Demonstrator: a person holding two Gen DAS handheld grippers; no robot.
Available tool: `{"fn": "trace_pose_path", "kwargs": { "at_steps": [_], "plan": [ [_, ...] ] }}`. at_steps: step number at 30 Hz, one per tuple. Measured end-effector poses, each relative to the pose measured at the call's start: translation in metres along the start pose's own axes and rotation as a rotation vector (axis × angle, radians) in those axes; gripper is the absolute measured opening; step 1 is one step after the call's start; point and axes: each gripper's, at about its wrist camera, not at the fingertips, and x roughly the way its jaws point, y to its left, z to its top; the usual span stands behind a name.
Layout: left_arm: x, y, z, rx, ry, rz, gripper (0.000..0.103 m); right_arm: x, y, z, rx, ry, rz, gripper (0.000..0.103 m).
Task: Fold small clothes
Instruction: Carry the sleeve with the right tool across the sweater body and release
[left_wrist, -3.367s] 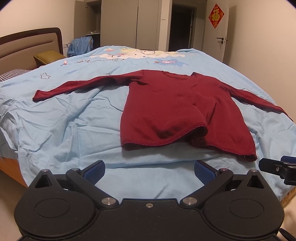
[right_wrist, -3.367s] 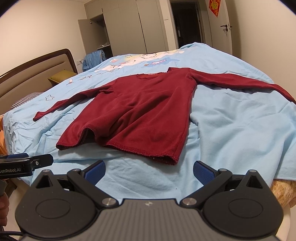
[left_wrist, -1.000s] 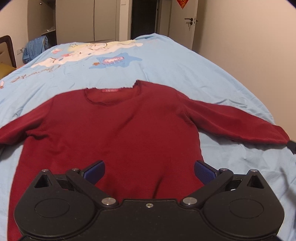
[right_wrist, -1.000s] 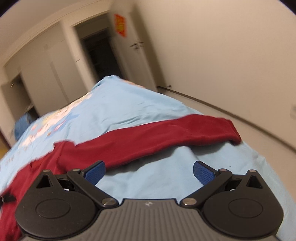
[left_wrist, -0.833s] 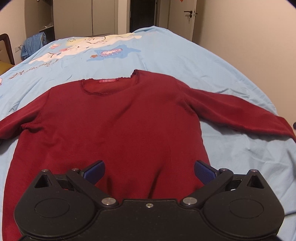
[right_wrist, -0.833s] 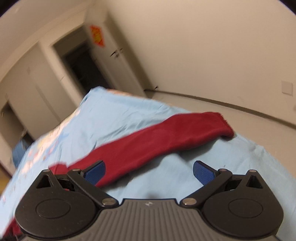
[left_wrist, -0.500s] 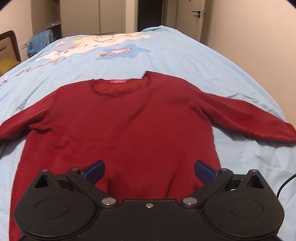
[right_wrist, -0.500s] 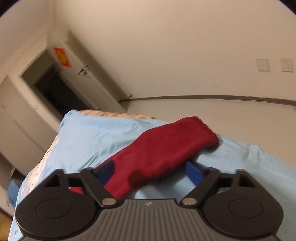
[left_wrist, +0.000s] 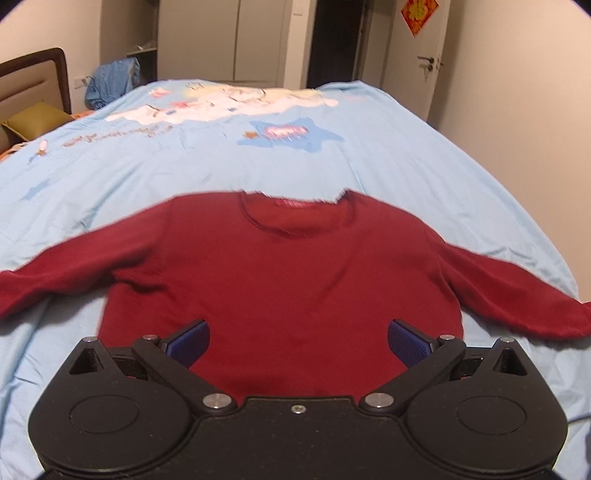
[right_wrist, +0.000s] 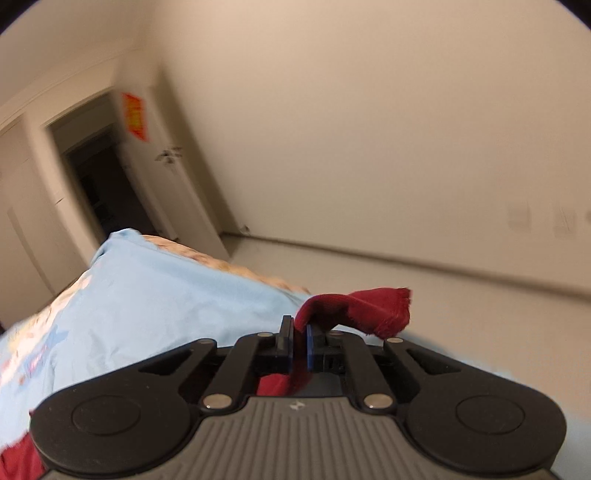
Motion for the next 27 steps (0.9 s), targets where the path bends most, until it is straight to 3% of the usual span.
{"fn": "trace_pose_path", "kwargs": {
  "at_steps": [8, 13, 20, 27],
  "plan": [
    [-0.019, 0.041, 0.018, -0.064, -0.062, 0.048, 0.102, -0.034, 0.125, 0.012, -0.406, -0.166, 0.157, 0.007],
    [-0.033, 0.075, 0.024, -0.139, -0.099, 0.082, 0.102, -0.063, 0.213, -0.003, -0.577, -0.226, 0.326, 0.007],
    [-0.052, 0.125, 0.025, -0.227, -0.146, 0.138, 0.102, -0.104, 0.317, -0.061, -0.809, -0.266, 0.538, 0.006],
    [-0.061, 0.162, 0.018, -0.297, -0.16, 0.187, 0.102, -0.141, 0.379, -0.143, -1.041, -0.184, 0.688, 0.006]
  ]
}}
